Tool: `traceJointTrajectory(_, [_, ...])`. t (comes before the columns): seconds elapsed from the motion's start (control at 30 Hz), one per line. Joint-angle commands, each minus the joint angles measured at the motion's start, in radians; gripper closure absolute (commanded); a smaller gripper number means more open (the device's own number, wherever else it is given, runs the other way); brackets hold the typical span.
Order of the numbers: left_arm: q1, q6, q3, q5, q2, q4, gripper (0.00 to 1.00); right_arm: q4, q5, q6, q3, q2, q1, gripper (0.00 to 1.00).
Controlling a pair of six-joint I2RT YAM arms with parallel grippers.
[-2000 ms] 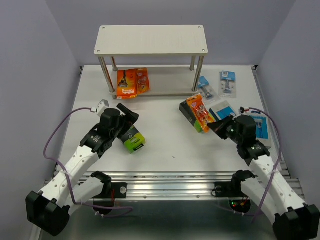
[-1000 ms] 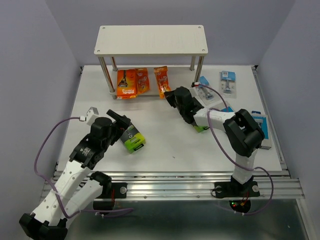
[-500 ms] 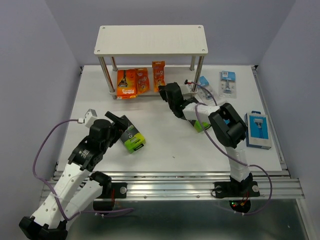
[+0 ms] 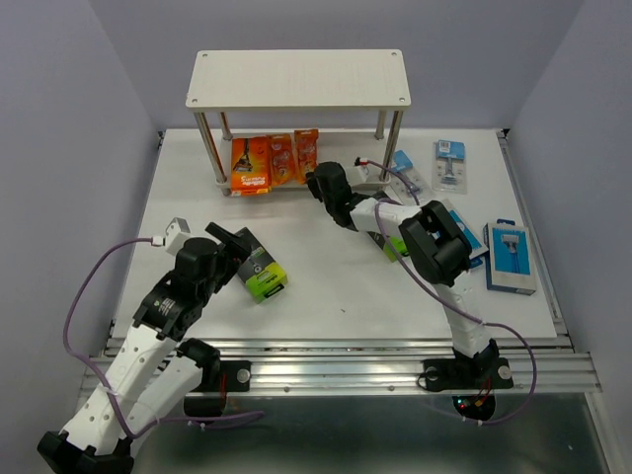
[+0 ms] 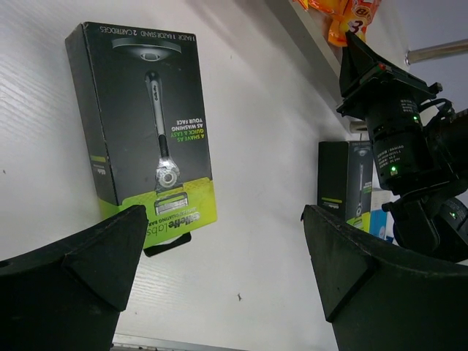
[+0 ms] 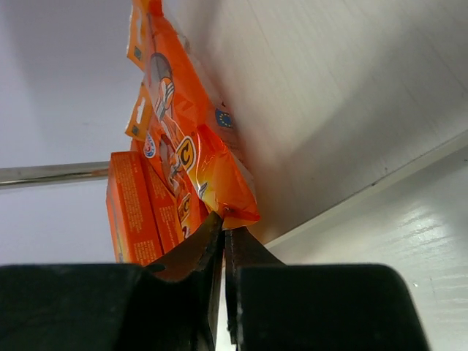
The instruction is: Place and organize the shaving razors onto the shelf
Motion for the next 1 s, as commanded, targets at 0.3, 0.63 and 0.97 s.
traceJointTrajectory(0.3, [0.007, 0.011, -0.015, -0.045, -0.008, -0.006, 0.01, -0.019, -0.040, 0.036, 0.076, 0.042, 0.008, 0.87])
traceJointTrajectory(0.63, [0.008, 0.009, -0.015, -0.048, -0.006, -0.003, 0.01, -0.002, -0.069, 0.060, 0.069, 0.034, 0.008, 0.78])
traceJointTrajectory(0.97, [0.007, 0.008, -0.006, -0.050, 0.001, 0.002, 0.01, 0.009, -0.080, 0.057, -0.003, -0.044, 0.008, 0.58])
